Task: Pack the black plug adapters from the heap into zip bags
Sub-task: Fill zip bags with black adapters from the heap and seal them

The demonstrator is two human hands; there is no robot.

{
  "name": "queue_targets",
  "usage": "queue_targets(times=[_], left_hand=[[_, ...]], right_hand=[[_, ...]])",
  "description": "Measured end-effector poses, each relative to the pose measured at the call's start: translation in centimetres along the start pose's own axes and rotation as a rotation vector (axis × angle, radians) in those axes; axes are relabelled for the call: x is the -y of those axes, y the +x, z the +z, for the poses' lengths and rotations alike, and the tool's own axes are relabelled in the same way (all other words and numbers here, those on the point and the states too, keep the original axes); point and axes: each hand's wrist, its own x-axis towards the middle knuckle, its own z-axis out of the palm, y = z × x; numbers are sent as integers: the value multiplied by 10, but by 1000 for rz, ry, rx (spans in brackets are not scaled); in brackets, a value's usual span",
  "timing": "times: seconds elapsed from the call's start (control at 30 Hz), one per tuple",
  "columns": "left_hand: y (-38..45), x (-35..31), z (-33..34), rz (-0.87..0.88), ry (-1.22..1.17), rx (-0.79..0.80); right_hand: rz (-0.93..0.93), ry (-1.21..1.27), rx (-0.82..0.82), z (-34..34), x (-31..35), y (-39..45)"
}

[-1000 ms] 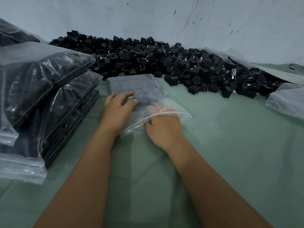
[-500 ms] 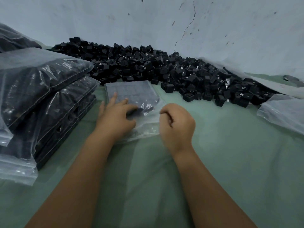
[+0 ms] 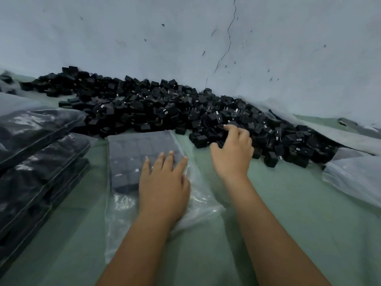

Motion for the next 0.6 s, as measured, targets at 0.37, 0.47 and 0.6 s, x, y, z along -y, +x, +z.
queue_targets(times=[0.37,0.47,0.6], left_hand=[[9,1,3,-18,-10,-16],[7,2,2,-17,-1,-38],[7,0,2,-19,2,-39]], right_hand=[[-216,-479,524,87,2,105],[-200,-441,559,72,-9,103],[-187,-437,470,42,-26,70]])
